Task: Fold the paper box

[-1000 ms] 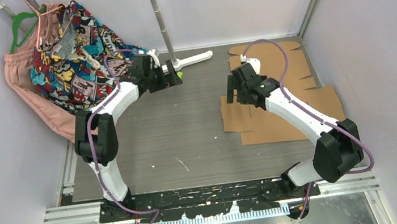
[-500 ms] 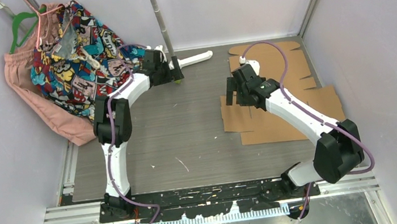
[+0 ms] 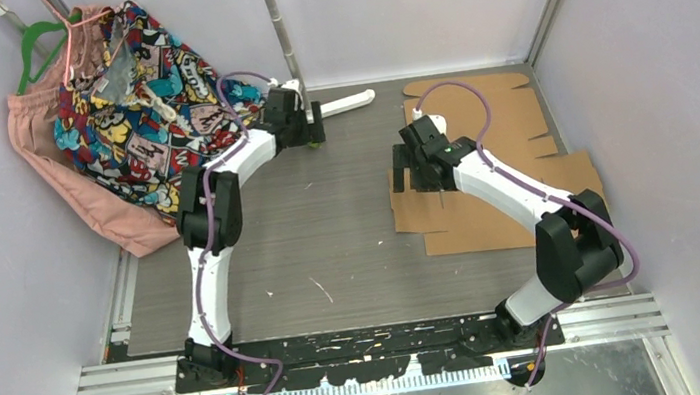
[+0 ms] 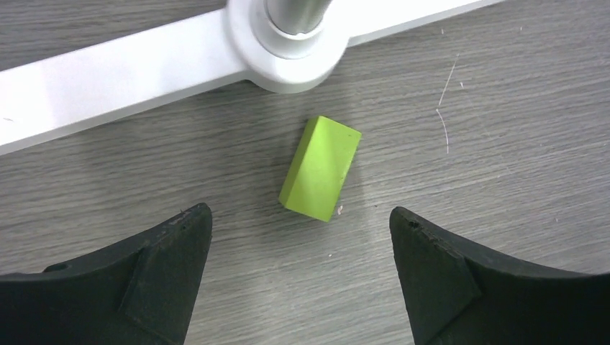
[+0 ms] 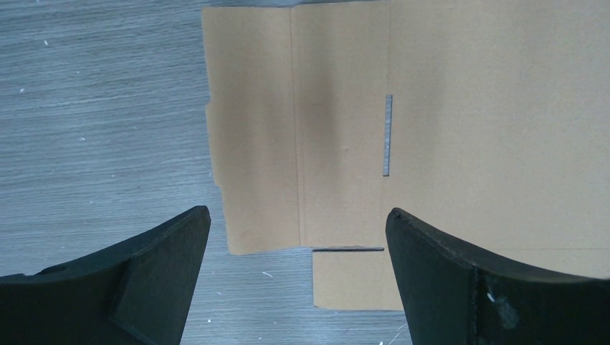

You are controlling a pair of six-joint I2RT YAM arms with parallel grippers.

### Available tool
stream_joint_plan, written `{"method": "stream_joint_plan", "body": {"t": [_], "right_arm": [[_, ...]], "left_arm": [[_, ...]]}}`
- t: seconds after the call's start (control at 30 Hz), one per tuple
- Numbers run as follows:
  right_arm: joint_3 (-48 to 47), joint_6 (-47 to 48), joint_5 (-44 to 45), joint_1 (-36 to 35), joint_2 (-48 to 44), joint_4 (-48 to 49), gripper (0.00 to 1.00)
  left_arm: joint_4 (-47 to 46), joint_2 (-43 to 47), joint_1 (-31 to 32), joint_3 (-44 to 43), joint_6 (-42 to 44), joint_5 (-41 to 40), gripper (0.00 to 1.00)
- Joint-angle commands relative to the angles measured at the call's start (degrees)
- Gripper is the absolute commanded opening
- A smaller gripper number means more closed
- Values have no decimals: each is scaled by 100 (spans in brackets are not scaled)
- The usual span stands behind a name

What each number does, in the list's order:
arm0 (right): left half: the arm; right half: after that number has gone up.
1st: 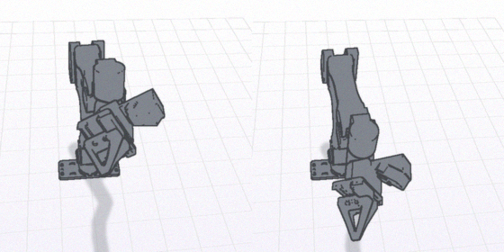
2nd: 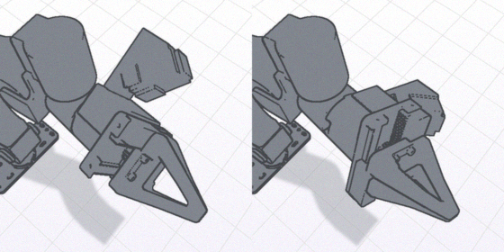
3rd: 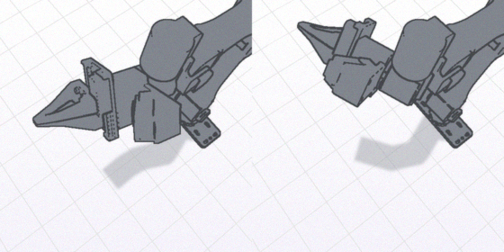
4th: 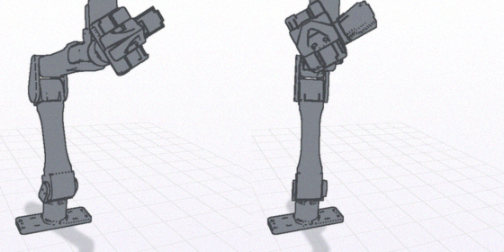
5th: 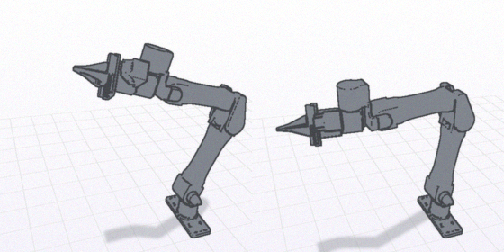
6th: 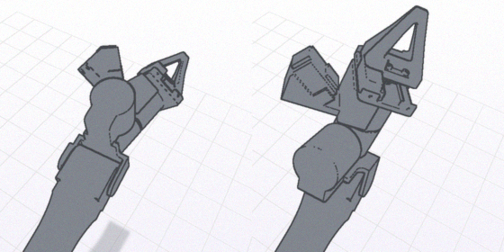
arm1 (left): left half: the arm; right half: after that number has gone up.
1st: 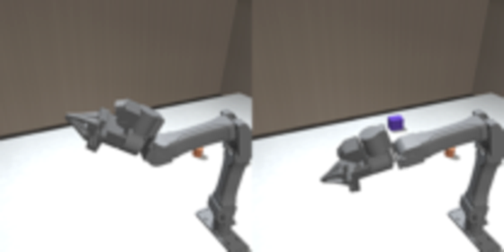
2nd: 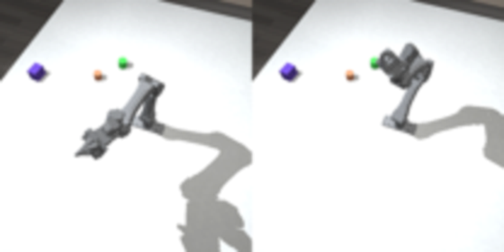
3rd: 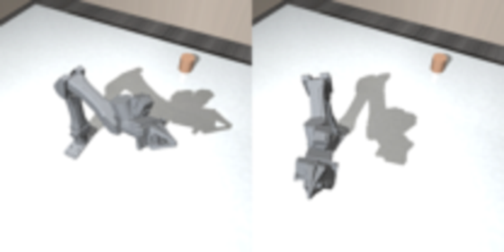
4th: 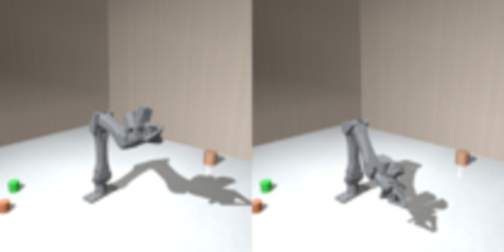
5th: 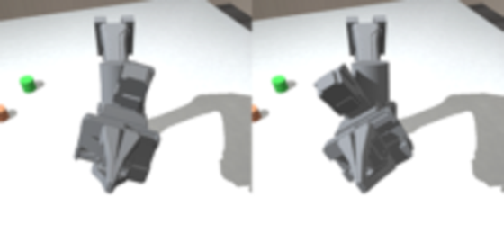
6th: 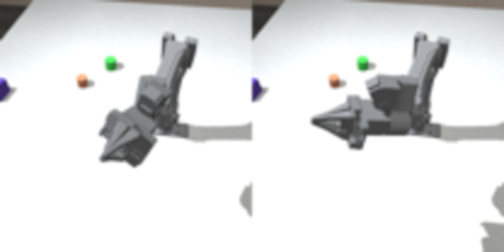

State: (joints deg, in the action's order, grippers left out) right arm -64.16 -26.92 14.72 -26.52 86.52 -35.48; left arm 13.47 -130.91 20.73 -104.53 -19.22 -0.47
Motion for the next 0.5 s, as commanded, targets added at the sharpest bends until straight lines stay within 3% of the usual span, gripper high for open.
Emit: {"method": "stream_joint_plan", "body": {"t": [0.0,0.2,0.27,0.47], "right_arm": [[-336,-31,-122,-28,39,209,97],[-334,-26,-130,-28,75,227,97],[-319,-16,-130,-24,75,217,97],[-288,-56,-196,-26,61,231,97]], "left_arm": [[-271,-191,94,-318,262,-209,92],[-240,-405,133,-507,252,-158,83],[-152,-522,133,-694,268,-95,72],[8,-677,133,-882,231,-112,52]]}}
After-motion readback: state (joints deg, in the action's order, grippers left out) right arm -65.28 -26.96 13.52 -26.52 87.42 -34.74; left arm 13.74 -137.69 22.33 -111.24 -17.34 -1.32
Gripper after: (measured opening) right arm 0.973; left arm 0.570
